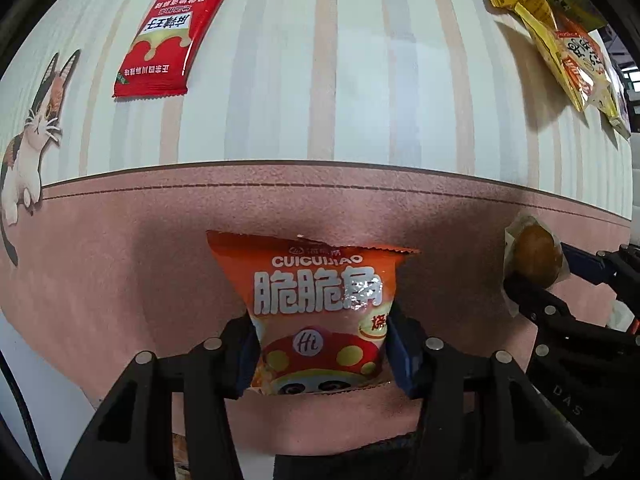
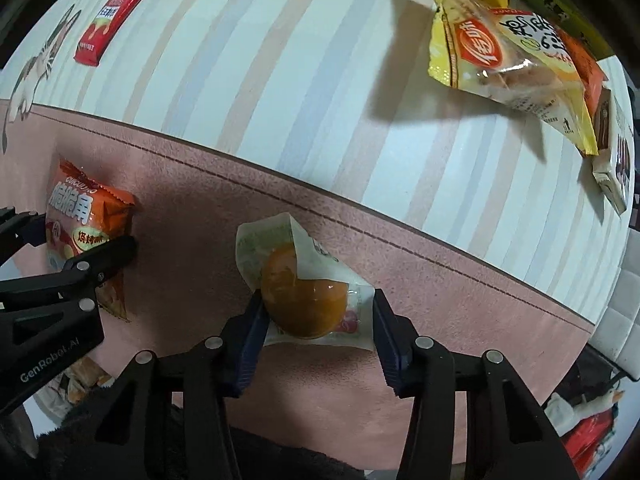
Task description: Organize snacks
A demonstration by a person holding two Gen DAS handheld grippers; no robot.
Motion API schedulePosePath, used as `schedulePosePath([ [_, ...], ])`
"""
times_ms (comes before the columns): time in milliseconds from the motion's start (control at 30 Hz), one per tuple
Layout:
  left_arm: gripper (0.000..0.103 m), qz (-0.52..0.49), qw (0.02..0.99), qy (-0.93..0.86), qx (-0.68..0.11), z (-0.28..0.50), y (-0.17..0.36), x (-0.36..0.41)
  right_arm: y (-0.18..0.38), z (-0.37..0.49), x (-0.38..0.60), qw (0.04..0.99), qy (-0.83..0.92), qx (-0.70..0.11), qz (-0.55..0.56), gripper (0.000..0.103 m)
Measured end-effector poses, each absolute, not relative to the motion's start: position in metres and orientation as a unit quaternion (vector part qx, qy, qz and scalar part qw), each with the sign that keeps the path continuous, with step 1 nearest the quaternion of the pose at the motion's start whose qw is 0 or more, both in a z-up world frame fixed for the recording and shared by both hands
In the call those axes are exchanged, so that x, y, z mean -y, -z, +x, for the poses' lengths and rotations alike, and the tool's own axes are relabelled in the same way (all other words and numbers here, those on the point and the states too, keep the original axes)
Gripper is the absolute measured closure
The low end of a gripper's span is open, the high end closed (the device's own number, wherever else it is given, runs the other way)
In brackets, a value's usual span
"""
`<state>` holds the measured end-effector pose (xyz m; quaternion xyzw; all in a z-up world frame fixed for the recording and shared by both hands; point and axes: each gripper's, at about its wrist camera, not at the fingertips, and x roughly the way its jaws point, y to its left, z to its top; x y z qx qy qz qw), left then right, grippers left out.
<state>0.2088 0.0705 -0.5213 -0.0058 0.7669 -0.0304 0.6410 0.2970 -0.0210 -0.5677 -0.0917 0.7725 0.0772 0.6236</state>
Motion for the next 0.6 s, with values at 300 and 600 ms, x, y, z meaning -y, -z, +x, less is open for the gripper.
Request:
schedulePosePath([
  [300, 0.058, -0.016, 0.651, 0.032, -0.758, 0.216, 0.509, -0.075, 0.556, 0.285, 0.058, 0.629, -0.073, -0.772, -0.054, 0.054],
  [600, 0.059, -0.025, 0.698, 0.068, -0.712, 0.248, 0.445, -0.058, 0.509, 0.302, 0.110, 0.655, -0.072, -0.752, -0.001, 0.055],
])
